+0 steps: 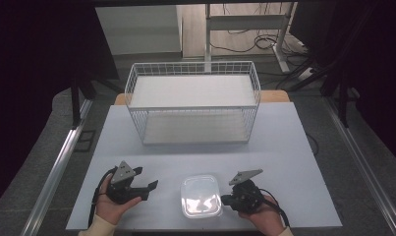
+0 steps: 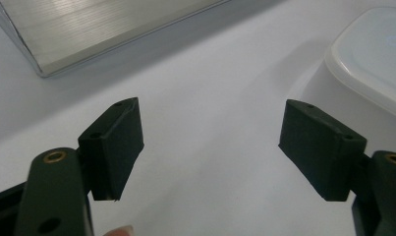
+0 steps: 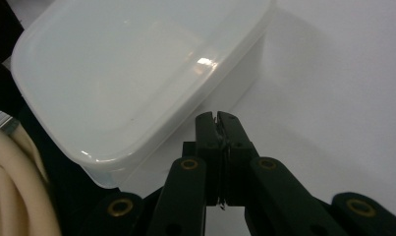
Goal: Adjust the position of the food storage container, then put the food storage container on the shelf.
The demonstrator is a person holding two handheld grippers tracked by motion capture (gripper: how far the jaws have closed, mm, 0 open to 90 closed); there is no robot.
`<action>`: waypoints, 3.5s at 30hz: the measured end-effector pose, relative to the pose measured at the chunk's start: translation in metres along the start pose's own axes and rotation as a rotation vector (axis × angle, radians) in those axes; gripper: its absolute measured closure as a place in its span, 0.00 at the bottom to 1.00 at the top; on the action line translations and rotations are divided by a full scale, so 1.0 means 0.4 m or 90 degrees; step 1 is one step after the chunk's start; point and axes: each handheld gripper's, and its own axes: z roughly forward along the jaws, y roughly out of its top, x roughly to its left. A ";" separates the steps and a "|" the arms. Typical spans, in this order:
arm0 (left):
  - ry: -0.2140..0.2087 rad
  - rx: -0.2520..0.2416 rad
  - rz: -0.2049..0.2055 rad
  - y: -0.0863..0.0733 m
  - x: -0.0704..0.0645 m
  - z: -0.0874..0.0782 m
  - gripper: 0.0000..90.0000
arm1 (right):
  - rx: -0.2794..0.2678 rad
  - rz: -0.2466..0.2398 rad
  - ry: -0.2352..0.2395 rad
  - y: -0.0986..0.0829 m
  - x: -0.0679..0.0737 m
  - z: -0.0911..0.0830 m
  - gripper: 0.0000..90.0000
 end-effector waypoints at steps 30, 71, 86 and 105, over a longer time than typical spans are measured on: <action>-0.178 0.044 -0.124 0.046 -0.090 0.005 0.31 | -0.173 0.109 0.039 -0.015 -0.079 -0.067 0.38; -0.341 0.068 -0.367 0.005 -0.108 0.106 0.64 | -0.140 0.249 0.156 0.001 -0.049 0.010 0.68; -0.345 0.029 -0.346 0.014 -0.103 0.074 0.82 | -0.162 0.267 0.190 -0.009 -0.048 -0.022 0.81; -0.331 -0.005 -0.285 0.037 -0.115 0.035 0.89 | -0.202 0.221 0.190 -0.010 -0.028 -0.062 0.90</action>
